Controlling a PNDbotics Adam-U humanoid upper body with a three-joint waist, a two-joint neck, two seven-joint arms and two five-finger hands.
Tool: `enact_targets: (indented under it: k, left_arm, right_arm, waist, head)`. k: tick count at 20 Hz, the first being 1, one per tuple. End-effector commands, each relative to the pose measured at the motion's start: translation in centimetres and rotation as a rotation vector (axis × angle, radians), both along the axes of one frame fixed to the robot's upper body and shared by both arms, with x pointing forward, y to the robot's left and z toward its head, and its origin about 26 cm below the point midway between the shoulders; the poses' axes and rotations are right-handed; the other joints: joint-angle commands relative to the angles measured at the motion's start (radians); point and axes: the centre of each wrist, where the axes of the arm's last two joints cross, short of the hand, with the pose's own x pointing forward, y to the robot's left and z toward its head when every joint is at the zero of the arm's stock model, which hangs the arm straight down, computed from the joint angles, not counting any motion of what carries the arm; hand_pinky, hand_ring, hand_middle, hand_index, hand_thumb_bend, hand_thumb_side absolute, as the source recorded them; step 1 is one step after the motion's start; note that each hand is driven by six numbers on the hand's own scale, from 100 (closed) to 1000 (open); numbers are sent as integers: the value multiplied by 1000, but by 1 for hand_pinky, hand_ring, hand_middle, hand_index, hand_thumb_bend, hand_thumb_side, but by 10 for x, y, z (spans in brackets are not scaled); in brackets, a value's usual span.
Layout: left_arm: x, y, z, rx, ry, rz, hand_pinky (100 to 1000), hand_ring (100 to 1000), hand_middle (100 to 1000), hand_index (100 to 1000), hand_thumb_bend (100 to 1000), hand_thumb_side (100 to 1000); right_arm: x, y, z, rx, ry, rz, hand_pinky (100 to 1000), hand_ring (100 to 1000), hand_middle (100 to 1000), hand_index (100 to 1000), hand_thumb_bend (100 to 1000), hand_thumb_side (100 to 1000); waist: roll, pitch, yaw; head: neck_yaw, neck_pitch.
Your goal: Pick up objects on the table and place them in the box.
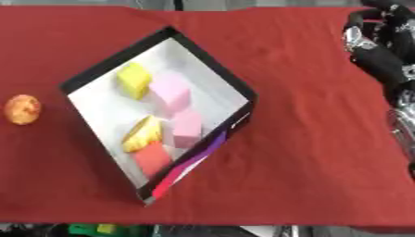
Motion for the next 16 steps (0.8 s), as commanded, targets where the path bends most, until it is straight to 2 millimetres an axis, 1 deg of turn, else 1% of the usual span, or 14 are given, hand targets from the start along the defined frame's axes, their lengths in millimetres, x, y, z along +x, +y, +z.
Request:
enact_targets:
  k: [1, 3, 8, 11, 12, 13, 16]
  left_arm:
    - [1, 4, 12, 36, 1, -3, 851, 858, 821, 841, 390, 505]
    - [0, 5, 15, 39, 8, -3, 855, 861, 819, 850, 396, 543]
    - [-3, 11, 25, 29, -13, 12, 855, 860, 817, 849, 410, 535]
    - [-3, 11, 26, 17, -24, 9, 854, 858, 816, 851, 388, 534]
    - [-3, 10, 26, 9, -29, 8, 853, 857, 816, 851, 384, 549]
    - [-3, 9, 27, 2, -35, 8, 852, 856, 814, 852, 386, 538]
    - [-1, 6, 28, -19, -58, 9, 851, 855, 814, 860, 400, 577]
  right_arm:
    - [0, -1, 9, -12, -27, -2, 956, 714, 660, 809, 100, 169]
    - [0, -2, 9, -12, -25, -4, 956, 714, 660, 809, 100, 172]
    - [1, -2, 6, -11, -18, -9, 957, 715, 661, 809, 100, 175]
    - [1, -3, 6, -12, -18, -9, 957, 715, 661, 810, 100, 174]
    - [1, -3, 6, -12, -17, -9, 957, 715, 661, 810, 100, 171]
    - [1, -3, 5, -12, -15, -10, 957, 715, 661, 810, 100, 175]
    - [1, -3, 5, -12, -13, -12, 957, 715, 662, 810, 100, 176]
  waist:
    - [0, -12, -1]
    - [1, -11, 1]
    - [3, -10, 6]
    - [1, -10, 6]
    - [1, -10, 7]
    - [0, -10, 7]
    - [0, -10, 6]
  head:
    - [4, -6]
    - [5, -4]
    - [3, -1]
    - [2, -3]
    - [2, -3]
    - [1, -3]
    - [1, -4]
